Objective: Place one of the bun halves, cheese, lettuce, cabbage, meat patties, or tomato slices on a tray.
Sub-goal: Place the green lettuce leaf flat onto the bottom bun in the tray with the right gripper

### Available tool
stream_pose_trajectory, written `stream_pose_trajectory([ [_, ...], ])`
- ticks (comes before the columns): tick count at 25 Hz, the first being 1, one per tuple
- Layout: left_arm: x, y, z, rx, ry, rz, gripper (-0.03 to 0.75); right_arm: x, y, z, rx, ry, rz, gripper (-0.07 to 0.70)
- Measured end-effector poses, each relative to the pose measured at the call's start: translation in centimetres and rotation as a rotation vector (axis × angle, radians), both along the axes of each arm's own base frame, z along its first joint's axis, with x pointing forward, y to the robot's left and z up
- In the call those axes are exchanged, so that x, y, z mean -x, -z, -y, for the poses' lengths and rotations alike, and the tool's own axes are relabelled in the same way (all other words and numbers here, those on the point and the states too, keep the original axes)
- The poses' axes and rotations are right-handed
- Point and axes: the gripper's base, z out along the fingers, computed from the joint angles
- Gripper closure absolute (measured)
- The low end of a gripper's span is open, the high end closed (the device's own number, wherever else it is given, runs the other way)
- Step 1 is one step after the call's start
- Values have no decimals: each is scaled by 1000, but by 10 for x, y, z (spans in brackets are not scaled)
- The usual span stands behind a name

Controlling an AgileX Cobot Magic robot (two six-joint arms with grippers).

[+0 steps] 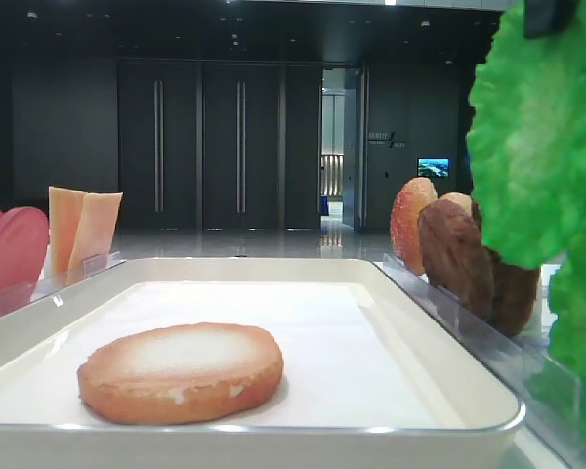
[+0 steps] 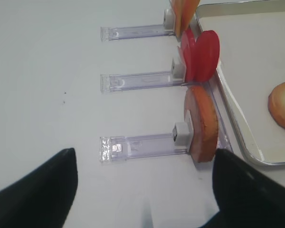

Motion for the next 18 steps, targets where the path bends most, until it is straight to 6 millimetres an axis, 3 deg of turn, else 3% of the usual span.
stream_pose_trajectory([
  [6,0,0,0,0,0,0,24,11,-11,-7,-58,-57,29,594],
  [18,0,0,0,0,0,0,24,8,-31,-44,-475,-143,174,594],
])
